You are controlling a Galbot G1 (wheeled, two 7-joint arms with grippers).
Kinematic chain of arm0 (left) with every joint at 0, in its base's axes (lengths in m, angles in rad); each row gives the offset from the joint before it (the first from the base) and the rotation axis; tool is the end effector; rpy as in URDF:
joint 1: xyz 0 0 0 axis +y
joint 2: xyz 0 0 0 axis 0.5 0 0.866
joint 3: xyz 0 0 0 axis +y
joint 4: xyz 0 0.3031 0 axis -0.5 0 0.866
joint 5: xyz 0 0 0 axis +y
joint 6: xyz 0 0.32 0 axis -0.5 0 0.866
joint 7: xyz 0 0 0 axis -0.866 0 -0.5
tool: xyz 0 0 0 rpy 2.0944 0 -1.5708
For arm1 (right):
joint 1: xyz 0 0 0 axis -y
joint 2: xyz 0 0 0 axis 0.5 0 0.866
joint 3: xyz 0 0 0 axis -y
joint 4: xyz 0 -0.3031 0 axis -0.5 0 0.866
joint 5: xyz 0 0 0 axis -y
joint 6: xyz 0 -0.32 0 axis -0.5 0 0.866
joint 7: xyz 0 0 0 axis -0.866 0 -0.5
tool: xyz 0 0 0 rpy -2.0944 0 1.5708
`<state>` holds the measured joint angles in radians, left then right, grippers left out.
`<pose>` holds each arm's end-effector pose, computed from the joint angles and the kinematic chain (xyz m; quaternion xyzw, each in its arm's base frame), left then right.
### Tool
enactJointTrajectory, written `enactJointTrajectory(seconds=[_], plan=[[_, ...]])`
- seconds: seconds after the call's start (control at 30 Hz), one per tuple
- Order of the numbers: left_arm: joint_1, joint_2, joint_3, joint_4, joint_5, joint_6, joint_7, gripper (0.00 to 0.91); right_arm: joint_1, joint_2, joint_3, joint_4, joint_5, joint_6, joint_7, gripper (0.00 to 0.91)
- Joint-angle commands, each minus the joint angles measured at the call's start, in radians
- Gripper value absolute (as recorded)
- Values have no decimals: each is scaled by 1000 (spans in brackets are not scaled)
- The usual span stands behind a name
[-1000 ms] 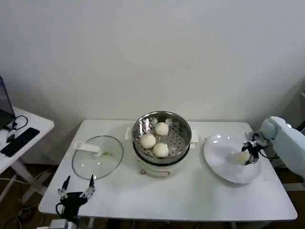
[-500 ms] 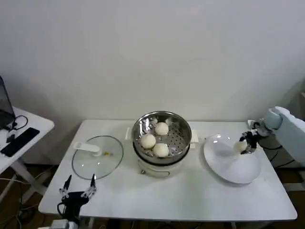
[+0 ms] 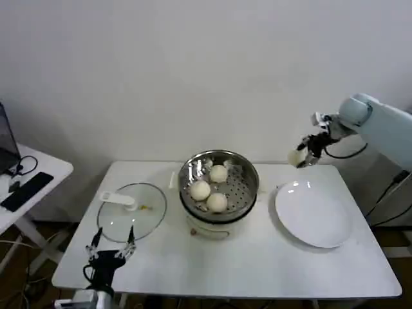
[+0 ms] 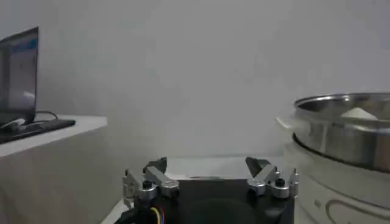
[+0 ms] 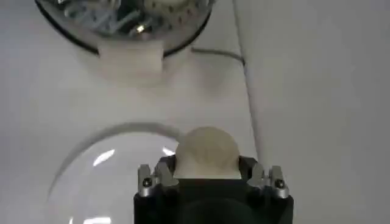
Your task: Take steamed baozi put them in steamer then cover it.
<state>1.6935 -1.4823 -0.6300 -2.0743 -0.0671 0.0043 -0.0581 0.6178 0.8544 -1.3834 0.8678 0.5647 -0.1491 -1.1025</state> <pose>0.1349 0.0428 -0.2840 0.0519 -0.9956 -0.0345 0.0693 0.5412 -0.1611 -0.0298 0.4644 -0.6565 0.4531 0.3848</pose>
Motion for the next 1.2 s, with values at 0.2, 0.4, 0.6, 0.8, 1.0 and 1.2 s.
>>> enactJointTrajectory(seconds=[0.2, 0.4, 0.6, 0.8, 1.0, 1.2], plan=[[-35, -1, 3, -3, -6, 8, 1, 907, 211, 279, -321, 115, 387, -87, 40, 736], [-46, 1, -3, -1, -15, 14, 0, 907, 172, 366, -325, 106, 405, -92, 48, 725], [-55, -1, -10, 4, -24, 17, 0, 907, 130, 413, -346, 90, 401, -91, 55, 736], [-64, 3, -19, 7, -30, 21, 1, 907, 70, 440, -335, 61, 380, -90, 61, 736], [-70, 10, -30, 14, -33, 21, 6, 907, 41, 437, -339, 55, 363, -91, 69, 725], [-69, 8, -21, 19, -30, 18, 6, 907, 27, 406, -342, 60, 335, -90, 80, 725]])
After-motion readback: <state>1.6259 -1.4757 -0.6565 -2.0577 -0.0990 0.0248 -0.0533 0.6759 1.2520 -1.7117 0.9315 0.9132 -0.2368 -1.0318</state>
